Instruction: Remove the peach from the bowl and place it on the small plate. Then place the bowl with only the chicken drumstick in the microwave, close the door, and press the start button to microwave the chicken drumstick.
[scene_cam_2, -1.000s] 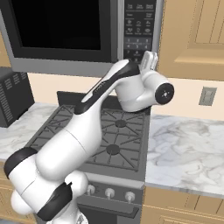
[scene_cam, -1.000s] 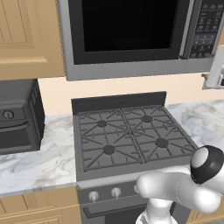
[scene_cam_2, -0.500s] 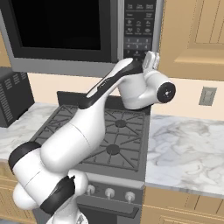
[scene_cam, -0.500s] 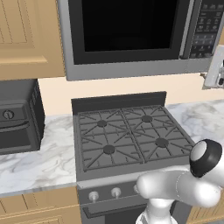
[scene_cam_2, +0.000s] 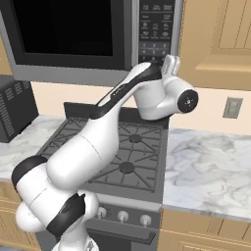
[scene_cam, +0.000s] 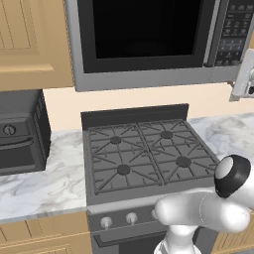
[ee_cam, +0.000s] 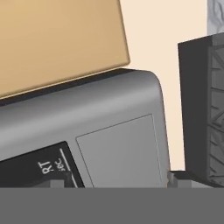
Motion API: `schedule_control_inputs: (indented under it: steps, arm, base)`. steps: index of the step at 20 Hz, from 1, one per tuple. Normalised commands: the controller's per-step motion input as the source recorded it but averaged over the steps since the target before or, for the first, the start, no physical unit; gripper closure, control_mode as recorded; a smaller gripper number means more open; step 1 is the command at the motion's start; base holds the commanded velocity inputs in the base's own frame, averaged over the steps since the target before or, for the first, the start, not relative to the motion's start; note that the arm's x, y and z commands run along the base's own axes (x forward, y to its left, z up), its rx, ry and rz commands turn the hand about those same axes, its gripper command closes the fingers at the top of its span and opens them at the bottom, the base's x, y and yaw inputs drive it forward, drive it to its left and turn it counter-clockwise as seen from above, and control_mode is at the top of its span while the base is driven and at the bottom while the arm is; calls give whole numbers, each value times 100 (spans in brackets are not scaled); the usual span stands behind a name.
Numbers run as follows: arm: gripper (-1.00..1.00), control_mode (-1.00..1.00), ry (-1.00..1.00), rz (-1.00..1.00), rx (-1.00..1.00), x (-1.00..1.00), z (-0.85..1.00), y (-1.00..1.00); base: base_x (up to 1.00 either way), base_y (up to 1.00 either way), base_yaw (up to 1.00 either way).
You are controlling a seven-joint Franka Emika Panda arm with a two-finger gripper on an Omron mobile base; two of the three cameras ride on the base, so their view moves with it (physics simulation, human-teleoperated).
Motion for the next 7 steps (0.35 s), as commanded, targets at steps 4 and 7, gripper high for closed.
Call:
schedule_control_inputs:
  steps: [4, 7]
  arm:
    - [-100, -100, 0, 0, 0, 19, -5, 0]
    - [-100, -100, 0, 0, 0, 25, -6, 0]
  base:
    - [0, 0, 0]
    - [0, 0, 0]
